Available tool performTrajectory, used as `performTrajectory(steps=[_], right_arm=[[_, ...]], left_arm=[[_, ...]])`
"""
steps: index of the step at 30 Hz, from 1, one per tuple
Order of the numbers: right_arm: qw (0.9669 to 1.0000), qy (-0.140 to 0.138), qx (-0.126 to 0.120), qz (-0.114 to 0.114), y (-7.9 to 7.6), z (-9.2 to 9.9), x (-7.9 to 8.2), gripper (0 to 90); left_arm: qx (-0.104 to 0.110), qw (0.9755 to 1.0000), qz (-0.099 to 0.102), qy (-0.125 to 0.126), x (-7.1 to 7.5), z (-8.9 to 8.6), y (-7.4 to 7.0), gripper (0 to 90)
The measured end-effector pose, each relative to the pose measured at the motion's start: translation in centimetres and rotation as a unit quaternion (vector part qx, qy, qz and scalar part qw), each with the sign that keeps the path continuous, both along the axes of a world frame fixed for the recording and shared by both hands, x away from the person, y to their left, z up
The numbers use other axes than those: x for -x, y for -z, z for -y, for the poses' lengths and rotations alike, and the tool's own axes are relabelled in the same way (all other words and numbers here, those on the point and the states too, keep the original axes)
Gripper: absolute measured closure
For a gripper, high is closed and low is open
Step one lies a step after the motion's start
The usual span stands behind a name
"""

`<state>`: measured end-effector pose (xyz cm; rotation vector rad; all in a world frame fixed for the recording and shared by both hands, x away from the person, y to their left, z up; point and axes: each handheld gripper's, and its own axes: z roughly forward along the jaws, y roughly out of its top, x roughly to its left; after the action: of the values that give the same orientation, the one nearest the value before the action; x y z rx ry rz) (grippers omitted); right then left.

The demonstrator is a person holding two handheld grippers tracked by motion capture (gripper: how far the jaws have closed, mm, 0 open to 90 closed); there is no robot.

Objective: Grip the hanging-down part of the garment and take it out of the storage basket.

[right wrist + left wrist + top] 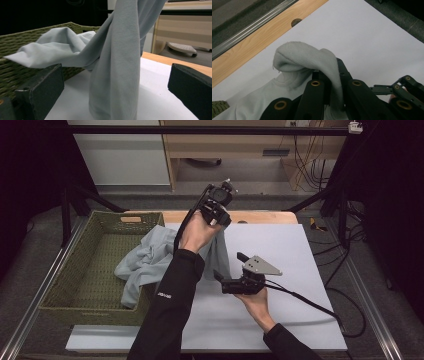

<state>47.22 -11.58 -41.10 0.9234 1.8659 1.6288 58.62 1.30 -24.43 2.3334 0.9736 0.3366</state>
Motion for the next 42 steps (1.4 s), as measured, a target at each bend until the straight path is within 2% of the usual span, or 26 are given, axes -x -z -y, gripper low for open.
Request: performTrajectory(steps=[2,3,7,11,13,15,16,18,19,22,25,26,27,30,35,36,38,39,40,42], right_arm=[[1.0000,0.004,0.004,0.002,0.2,-0.4,-0.4,0.8],[1.0000,0.004,-0.003,-0.005,0.2,-0.6,-0.5,0.8],[0.9999,0.006,0.014,0.005,0.6,-1.2,-1.5,0.9],[0.9999,0.009,0.012,-0.002,0.7,-2.4,-2.2,1.0],[0.9999,0.005,-0.004,-0.013,0.7,-2.9,-2.4,1.4],[0.9999,0.005,0.011,-0.002,0.8,-3.2,-3.1,1.5],[0.9999,0.005,0.009,-0.009,0.8,-3.5,-3.2,1.7],[0.9999,-0.003,0.010,-0.005,0.9,-4.0,-3.6,2.5],[0.9998,-0.004,0.003,-0.019,0.9,-4.2,-3.6,2.9],[0.9996,-0.007,0.008,-0.026,1.2,-4.8,-4.2,4.8],[0.9994,-0.013,0.002,-0.033,1.4,-5.4,-4.5,9.5],[0.9993,-0.013,0.005,-0.034,1.4,-5.6,-4.6,11.7],[0.9994,-0.021,0.004,-0.026,1.5,-5.7,-4.8,14.3],[0.9993,-0.020,0.003,-0.031,1.6,-6.2,-5.1,23.7],[0.9991,-0.030,0.006,-0.031,1.6,-6.6,-5.2,49.5],[0.9989,-0.026,0.006,-0.038,1.6,-6.8,-5.1,54.9],[0.9989,-0.036,0.007,-0.028,1.6,-6.7,-5.2,69.7],[0.9988,-0.040,0.003,-0.029,1.6,-6.7,-5.2,75.4],[0.9987,-0.036,0.010,-0.036,1.4,-6.6,-5.1,80.4],[0.9983,-0.036,0.007,-0.045,1.2,-6.6,-5.1,82.7]], left_arm=[[0.005,1.0000,0.001,0.000,0.0,-0.1,-0.1,86.1],[0.003,1.0000,0.002,-0.001,0.0,-0.1,-0.1,86.1],[0.000,1.0000,0.000,0.002,0.0,0.0,0.0,86.1],[-0.004,1.0000,0.002,0.002,0.1,0.1,-0.1,86.1],[-0.002,1.0000,0.003,0.003,0.2,0.1,-0.1,86.1],[-0.003,1.0000,0.000,0.003,0.2,0.1,-0.1,86.1],[-0.005,1.0000,0.000,0.004,0.2,0.1,-0.1,86.1],[-0.009,1.0000,0.000,0.005,0.3,0.1,-0.2,86.1],[-0.009,0.9999,0.002,0.005,0.3,0.1,-0.3,86.1],[-0.012,0.9999,0.003,0.007,0.4,0.1,-0.5,86.1],[-0.014,0.9999,0.002,0.007,0.5,0.1,-0.4,86.1],[-0.014,0.9999,0.002,0.007,0.5,0.1,-0.4,86.1],[-0.015,0.9999,0.003,0.008,0.5,0.1,-0.4,86.1],[-0.015,0.9998,0.001,0.009,0.4,0.1,-0.3,86.1],[-0.016,0.9999,0.000,0.007,0.4,0.0,-0.2,86.1],[-0.016,0.9999,0.002,0.005,0.4,0.0,-0.1,86.1],[-0.022,0.9997,0.002,0.008,0.4,-0.1,-0.1,86.1],[-0.020,0.9998,0.002,0.006,0.4,-0.2,-0.1,86.1],[-0.018,0.9998,0.002,0.005,0.4,-0.3,-0.1,86.1],[-0.017,0.9998,0.002,0.005,0.4,-0.4,-0.2,86.1]])
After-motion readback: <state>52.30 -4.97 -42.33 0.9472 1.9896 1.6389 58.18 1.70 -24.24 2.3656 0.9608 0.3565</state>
